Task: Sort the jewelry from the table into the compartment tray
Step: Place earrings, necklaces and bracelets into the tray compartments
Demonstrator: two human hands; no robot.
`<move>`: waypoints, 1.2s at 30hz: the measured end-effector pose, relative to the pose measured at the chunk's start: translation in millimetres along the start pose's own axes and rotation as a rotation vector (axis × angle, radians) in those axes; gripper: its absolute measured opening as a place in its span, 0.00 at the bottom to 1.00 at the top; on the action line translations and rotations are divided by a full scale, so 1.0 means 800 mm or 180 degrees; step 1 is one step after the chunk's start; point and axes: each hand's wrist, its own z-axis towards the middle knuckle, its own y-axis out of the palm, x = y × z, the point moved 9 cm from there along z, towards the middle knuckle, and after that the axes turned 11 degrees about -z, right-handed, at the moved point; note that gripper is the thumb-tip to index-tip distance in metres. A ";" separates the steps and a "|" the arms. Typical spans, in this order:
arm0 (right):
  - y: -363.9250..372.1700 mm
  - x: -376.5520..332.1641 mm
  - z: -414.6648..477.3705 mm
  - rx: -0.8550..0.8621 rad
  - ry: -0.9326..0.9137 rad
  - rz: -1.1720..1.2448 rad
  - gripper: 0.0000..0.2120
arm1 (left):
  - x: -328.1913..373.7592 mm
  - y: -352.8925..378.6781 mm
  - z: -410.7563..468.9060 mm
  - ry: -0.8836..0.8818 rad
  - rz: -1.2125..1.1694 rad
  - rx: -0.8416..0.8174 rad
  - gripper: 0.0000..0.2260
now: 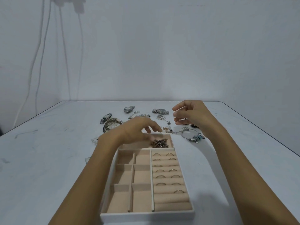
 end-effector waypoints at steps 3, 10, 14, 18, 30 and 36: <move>0.011 -0.015 -0.005 -0.0157 -0.0127 -0.0063 0.06 | -0.030 -0.048 -0.028 -0.0059 -0.0442 0.0777 0.10; 0.080 -0.061 -0.038 -0.1042 -0.0516 -0.0329 0.09 | -0.131 -0.044 -0.098 -0.1035 0.0427 0.1042 0.16; 0.127 -0.068 -0.061 -0.1629 -0.0696 -0.0737 0.09 | -0.145 -0.014 -0.107 -0.1456 0.0805 0.0639 0.23; 0.152 -0.060 -0.070 -0.1835 -0.0773 -0.1060 0.11 | -0.148 -0.008 -0.109 -0.1628 0.0964 0.0571 0.23; 0.171 -0.049 -0.079 -0.2006 -0.1071 -0.2267 0.09 | -0.151 -0.007 -0.108 -0.1610 0.0964 0.0564 0.23; 0.173 -0.048 -0.083 -0.2120 -0.1037 -0.2349 0.08 | -0.149 -0.007 -0.108 -0.1621 0.0974 0.0547 0.23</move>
